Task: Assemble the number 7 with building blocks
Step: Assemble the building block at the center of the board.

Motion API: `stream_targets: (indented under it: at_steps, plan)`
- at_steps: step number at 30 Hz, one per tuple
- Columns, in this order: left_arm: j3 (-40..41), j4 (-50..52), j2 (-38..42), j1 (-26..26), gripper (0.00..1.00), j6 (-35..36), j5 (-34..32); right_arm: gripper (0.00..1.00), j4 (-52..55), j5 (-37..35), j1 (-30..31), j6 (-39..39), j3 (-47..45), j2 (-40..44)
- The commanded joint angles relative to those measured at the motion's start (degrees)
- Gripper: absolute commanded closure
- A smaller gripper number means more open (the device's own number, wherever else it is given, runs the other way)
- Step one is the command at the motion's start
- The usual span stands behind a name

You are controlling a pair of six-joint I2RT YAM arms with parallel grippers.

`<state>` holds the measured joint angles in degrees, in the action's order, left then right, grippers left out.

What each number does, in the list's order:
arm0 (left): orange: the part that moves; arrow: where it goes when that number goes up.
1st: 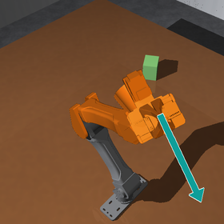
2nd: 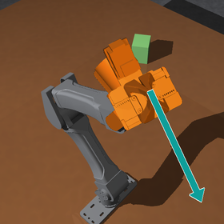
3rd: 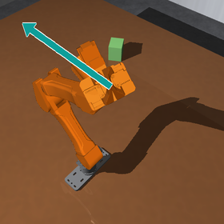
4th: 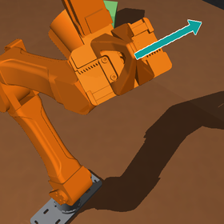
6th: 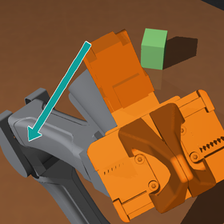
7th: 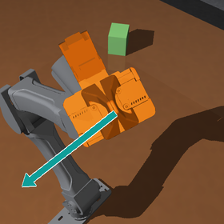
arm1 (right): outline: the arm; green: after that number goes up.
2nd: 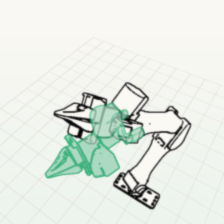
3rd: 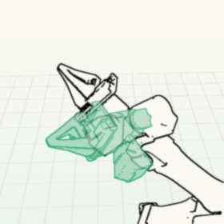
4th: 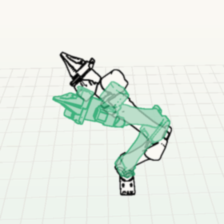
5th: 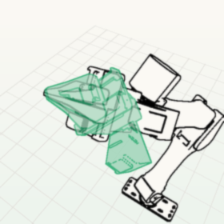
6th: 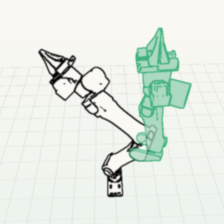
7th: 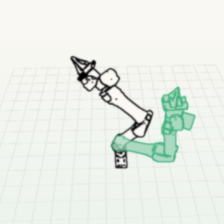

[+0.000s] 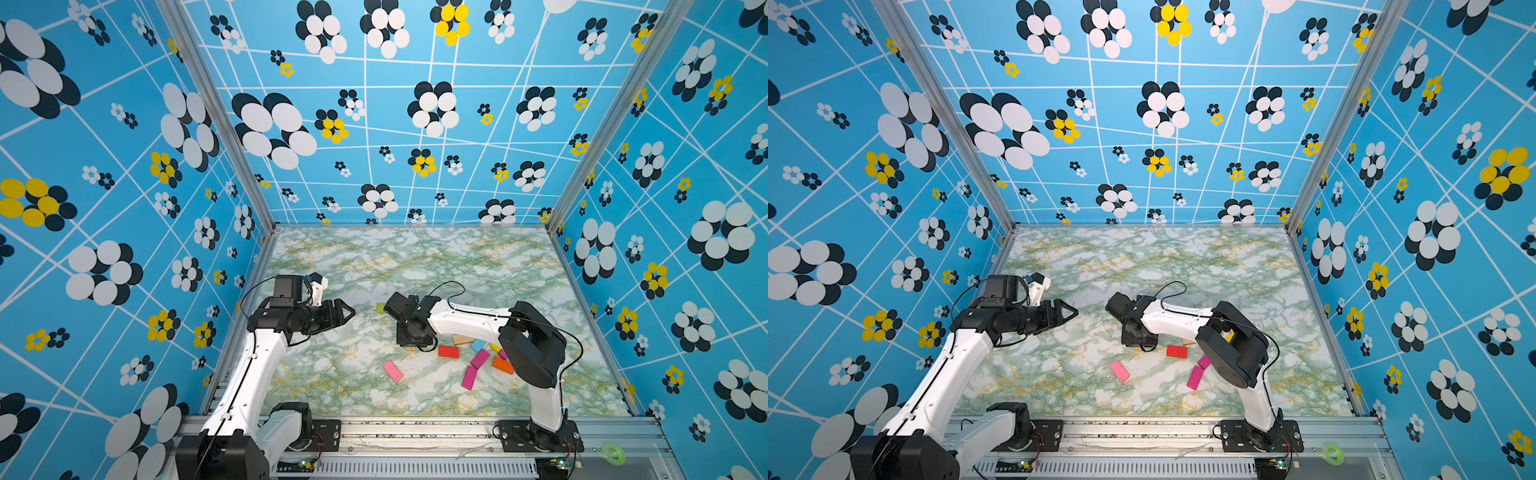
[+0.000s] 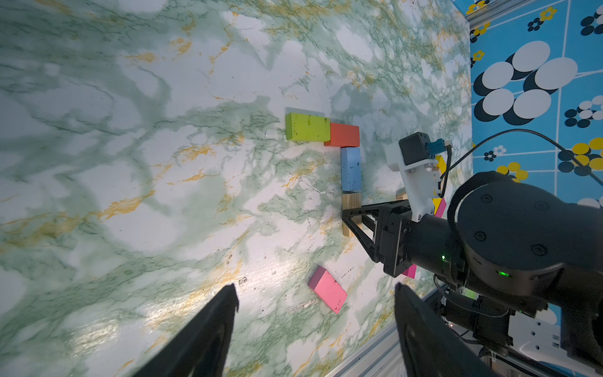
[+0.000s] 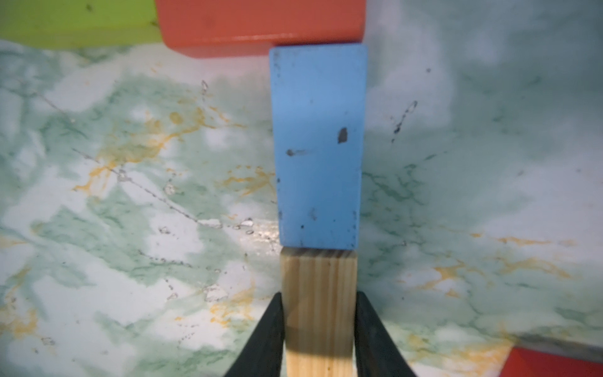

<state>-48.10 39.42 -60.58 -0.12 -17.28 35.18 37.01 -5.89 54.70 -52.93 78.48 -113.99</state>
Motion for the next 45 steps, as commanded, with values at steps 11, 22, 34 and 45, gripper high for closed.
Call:
stream_targets:
  at_steps: [11,22,34,45]
  plan:
    - [0.7,0.0,-0.3,-0.4,0.21,1.0,0.9,0.63,0.7,-1.4,-0.5,-0.4,0.0,-0.9]
    - [0.7,-0.1,-0.8,-0.4,0.21,1.0,1.2,0.63,0.7,-1.4,-0.6,0.2,0.8,-1.4]
    - [0.7,-0.1,-0.9,-0.5,0.21,1.0,1.4,0.58,0.8,-0.9,-0.7,0.6,1.3,-1.9]
    - [0.7,-0.1,-1.0,-0.5,0.21,1.1,1.2,0.19,-0.6,-1.1,0.5,-3.6,-3.5,6.6]
